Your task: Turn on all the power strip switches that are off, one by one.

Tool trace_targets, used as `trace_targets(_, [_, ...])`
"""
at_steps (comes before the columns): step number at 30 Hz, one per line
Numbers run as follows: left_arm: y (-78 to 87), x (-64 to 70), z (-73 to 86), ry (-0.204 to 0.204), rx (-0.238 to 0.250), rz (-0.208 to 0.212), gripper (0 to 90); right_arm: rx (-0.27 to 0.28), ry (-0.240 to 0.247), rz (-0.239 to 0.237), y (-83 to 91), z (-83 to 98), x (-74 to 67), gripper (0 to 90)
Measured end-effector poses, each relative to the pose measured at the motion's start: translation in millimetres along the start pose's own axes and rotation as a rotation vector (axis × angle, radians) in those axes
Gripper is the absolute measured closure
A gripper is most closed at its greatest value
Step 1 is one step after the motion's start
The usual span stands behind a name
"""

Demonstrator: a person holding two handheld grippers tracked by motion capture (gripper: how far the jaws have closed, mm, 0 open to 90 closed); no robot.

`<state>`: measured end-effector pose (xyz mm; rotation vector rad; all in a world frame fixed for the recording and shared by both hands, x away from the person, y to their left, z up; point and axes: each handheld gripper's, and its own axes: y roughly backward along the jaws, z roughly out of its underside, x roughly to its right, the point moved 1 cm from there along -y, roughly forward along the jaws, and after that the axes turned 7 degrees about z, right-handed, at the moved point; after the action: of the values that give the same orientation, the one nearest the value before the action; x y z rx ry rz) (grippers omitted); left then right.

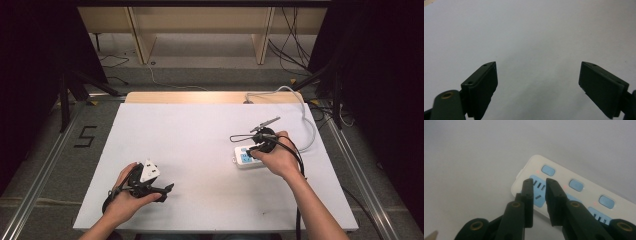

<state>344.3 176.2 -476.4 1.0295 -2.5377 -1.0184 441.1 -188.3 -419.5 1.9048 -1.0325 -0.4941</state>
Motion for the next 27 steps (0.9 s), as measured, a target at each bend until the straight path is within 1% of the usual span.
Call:
trace_targets(4, [0.0,-0.1,0.1,0.000,-0.001,0.000,15.5,0.017,-0.008,-0.002,3.2,6.4,1.3,71.0])
trace_targets(11, [-0.4,-0.7,0.3,0.003,-0.002,-0.001,15.5,0.067,-0.021,-0.023,11.4,22.0,4.4,65.8])
trace_targets(17, [-0.8,-1.4,0.8,0.003,-0.008,0.002,15.6,0.107,-0.030,-0.027,16.6,36.7,7.9,60.0])
trace_targets(22, [-0.6,-2.4,1.1,0.012,-0.005,0.000,15.6,0.147,-0.021,-0.045,18.4,49.7,8.1,54.6])
trace_targets(23, [-0.6,-2.5,1.2,0.014,-0.005,-0.001,15.6,0.157,-0.010,-0.046,18.7,53.0,8.5,53.2])
trace_targets(27, [-0.6,-3.5,1.5,0.015,-0.007,-0.002,15.5,0.186,-0.005,-0.050,21.0,65.1,9.9,50.0])
